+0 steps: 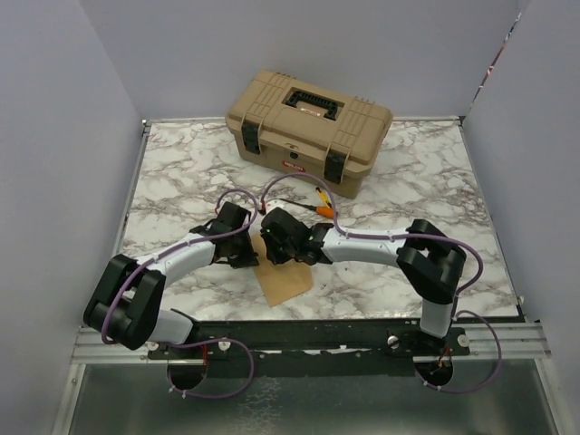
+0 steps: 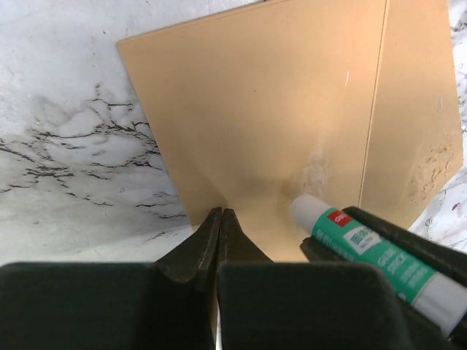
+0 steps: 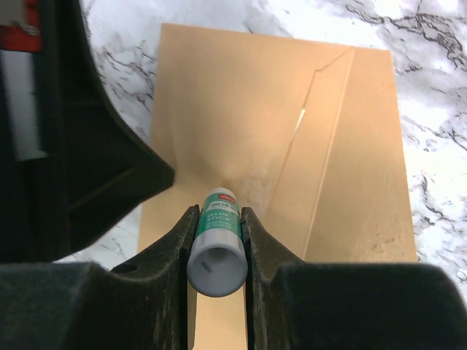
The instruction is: Place the letter into the envelope and seal it
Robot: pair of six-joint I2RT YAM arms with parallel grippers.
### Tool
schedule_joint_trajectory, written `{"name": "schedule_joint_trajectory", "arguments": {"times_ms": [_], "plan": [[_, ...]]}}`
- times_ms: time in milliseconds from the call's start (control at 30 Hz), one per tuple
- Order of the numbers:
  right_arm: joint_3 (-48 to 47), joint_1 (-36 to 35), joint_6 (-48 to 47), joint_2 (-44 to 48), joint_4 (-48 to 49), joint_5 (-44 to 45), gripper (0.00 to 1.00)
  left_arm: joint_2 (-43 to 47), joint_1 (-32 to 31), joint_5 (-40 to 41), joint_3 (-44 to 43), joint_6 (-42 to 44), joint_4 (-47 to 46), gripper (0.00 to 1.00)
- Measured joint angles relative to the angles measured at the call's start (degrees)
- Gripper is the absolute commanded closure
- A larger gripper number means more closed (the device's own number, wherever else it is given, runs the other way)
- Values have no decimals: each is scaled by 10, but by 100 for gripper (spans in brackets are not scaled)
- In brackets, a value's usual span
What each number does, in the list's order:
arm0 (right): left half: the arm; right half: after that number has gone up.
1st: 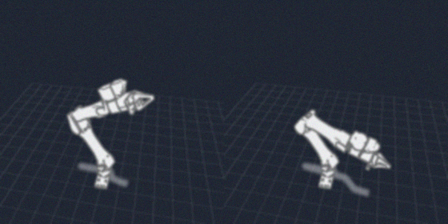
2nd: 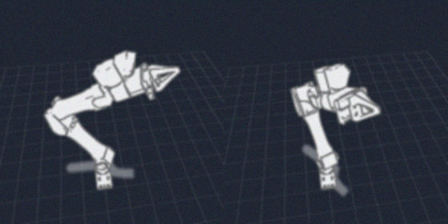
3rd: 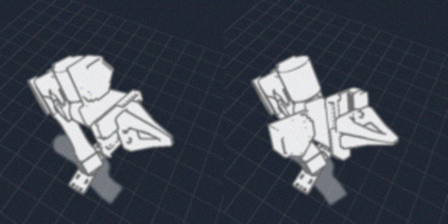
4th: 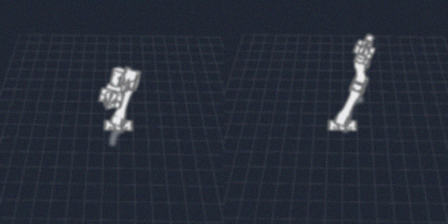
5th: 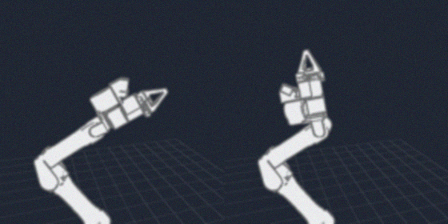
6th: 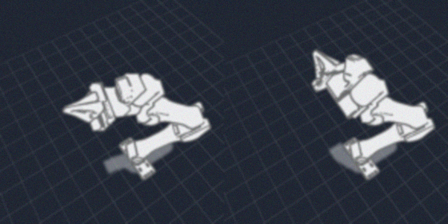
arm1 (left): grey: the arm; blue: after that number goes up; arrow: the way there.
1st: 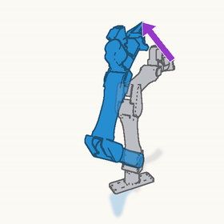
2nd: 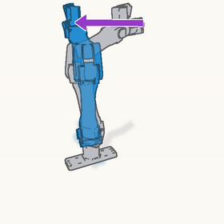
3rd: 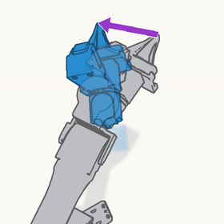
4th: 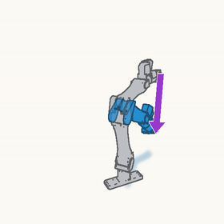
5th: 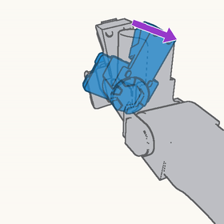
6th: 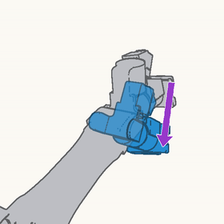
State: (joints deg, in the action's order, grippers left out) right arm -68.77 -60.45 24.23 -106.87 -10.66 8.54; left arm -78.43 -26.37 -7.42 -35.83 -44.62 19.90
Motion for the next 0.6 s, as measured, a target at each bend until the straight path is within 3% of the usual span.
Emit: {"name": "schedule_joint_trajectory", "arguments": {"times_ms": [333, 600], "plan": [[-21, -21, 47, -17, -55, 87, 99, 7, 2, 7, 5, 0, 1, 100], [-17, -39, 33, -20, -50, 104, 99, 14, 7, 6, 11, -15, -1, 100]]}}
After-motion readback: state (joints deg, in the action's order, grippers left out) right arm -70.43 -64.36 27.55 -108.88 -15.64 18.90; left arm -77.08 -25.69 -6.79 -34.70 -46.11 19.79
